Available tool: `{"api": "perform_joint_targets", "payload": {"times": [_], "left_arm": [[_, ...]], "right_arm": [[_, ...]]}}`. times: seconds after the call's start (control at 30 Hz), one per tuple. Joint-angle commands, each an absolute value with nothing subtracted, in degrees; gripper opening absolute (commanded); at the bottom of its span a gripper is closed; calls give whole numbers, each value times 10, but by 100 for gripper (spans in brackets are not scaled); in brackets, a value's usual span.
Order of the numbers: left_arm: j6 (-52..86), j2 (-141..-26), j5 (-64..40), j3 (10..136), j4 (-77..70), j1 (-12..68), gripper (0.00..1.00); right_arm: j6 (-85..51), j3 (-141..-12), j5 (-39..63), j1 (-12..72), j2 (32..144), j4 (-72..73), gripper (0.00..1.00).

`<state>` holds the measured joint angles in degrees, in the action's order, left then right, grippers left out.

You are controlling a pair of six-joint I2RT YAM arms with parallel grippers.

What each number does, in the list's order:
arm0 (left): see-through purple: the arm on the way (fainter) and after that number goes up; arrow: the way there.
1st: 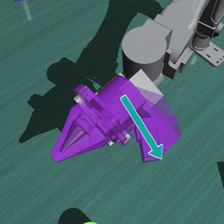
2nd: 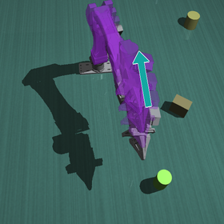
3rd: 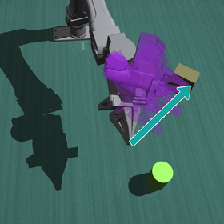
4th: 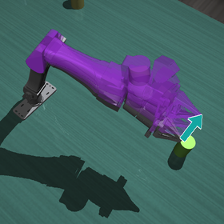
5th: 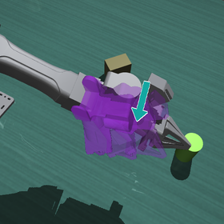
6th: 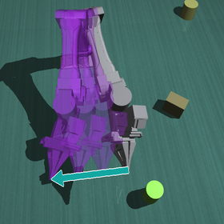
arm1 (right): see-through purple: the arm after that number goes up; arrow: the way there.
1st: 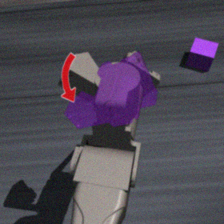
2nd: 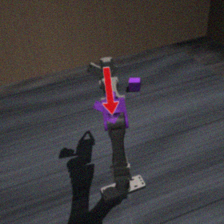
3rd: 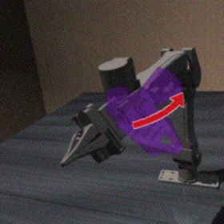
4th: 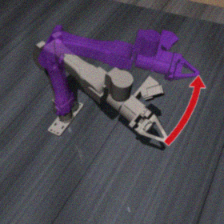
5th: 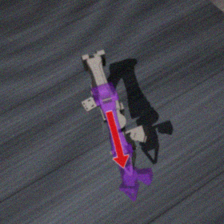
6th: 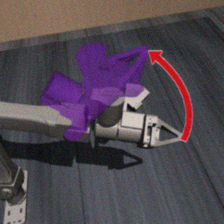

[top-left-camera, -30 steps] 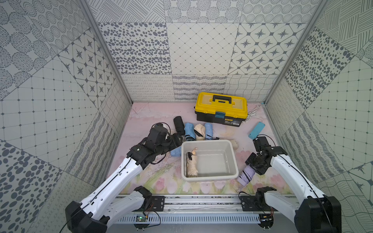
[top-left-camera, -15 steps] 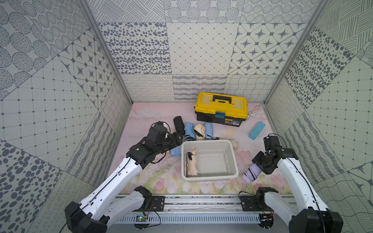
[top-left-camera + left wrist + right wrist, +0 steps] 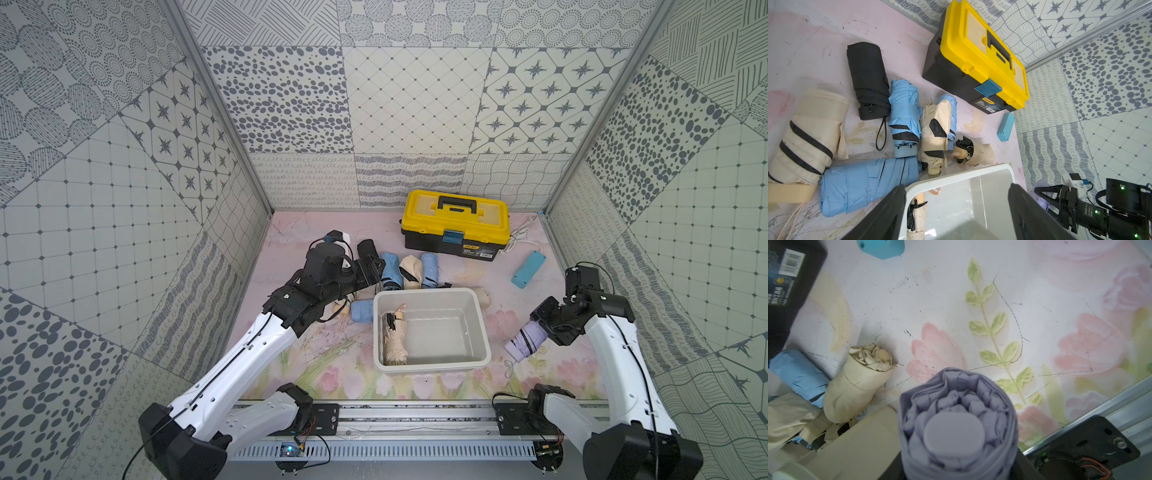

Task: Put the umbrella into the storage box
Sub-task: Pick up the umbrella from the center of the board.

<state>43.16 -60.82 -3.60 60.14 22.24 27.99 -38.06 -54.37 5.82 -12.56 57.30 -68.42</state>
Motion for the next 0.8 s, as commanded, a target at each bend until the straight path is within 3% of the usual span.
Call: {"api": "perform_joint_targets", "payload": {"times": [0.0, 0.2, 0.4, 0.77], "left_arm": [[372, -596, -101, 581, 99, 278, 83], [366, -584, -167, 515, -36, 291, 82], [308, -630, -153, 527, -86, 393, 83], [335, -748, -143, 597, -151, 557, 99]], "right_arm": [[-383, -590, 101, -128, 552, -687, 51], [-406, -649, 147, -128, 533, -719, 51], [-443, -675, 192, -128, 510, -732, 51], [-520, -727, 256, -117, 502, -722, 50]]}}
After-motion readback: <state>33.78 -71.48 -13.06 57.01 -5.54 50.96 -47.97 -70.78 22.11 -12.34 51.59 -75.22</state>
